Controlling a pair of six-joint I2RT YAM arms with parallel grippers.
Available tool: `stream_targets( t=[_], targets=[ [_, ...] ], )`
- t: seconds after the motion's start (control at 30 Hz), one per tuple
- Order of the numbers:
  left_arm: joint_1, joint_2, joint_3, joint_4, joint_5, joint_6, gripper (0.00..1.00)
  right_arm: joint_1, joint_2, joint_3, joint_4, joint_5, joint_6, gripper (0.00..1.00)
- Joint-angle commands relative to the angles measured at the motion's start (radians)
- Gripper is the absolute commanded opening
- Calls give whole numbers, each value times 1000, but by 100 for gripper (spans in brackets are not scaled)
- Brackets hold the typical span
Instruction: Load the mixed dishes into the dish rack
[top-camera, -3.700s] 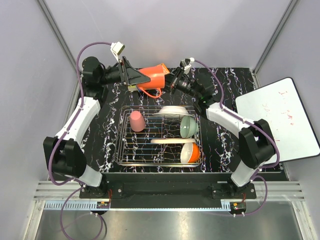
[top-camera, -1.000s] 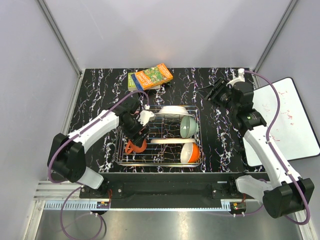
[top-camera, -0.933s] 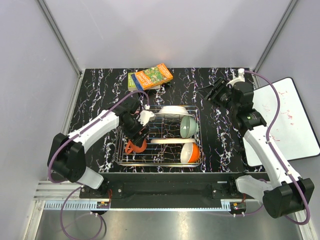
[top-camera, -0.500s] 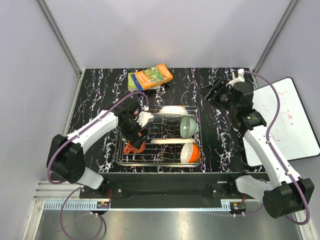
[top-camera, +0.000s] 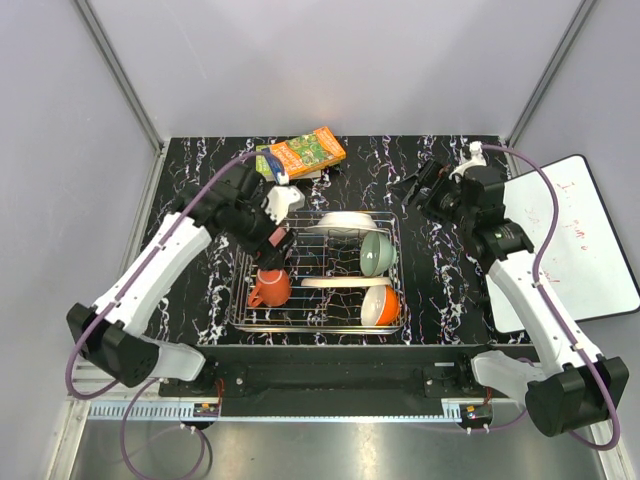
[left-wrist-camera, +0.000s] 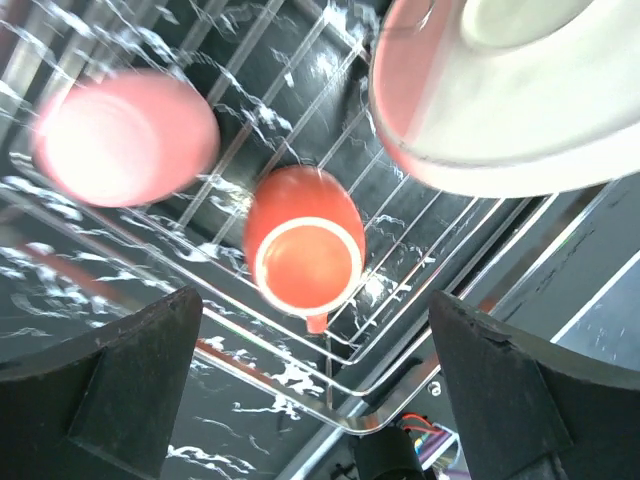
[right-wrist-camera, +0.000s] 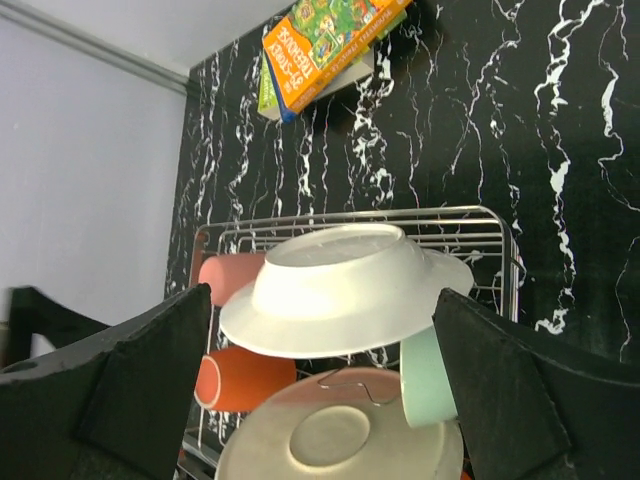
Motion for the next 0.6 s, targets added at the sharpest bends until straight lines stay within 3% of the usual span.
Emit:
stream_targets(
  t=[0.0,0.27,0.4,0.57],
  targets=[
    [10,-76,106,-80,-48,5,99,-1,-16,56,-85,-93,-94,100],
    [214,-156,92,-16,26,3,99,83,-108,34,-124,-116,-131,100],
    [330,-159,101,3,105,8,99,221,-95,77,-131,-58,-151,100],
    [373,-163,92,14,131,17,99,291,-38,106,-121,-48,-158,100]
  ],
)
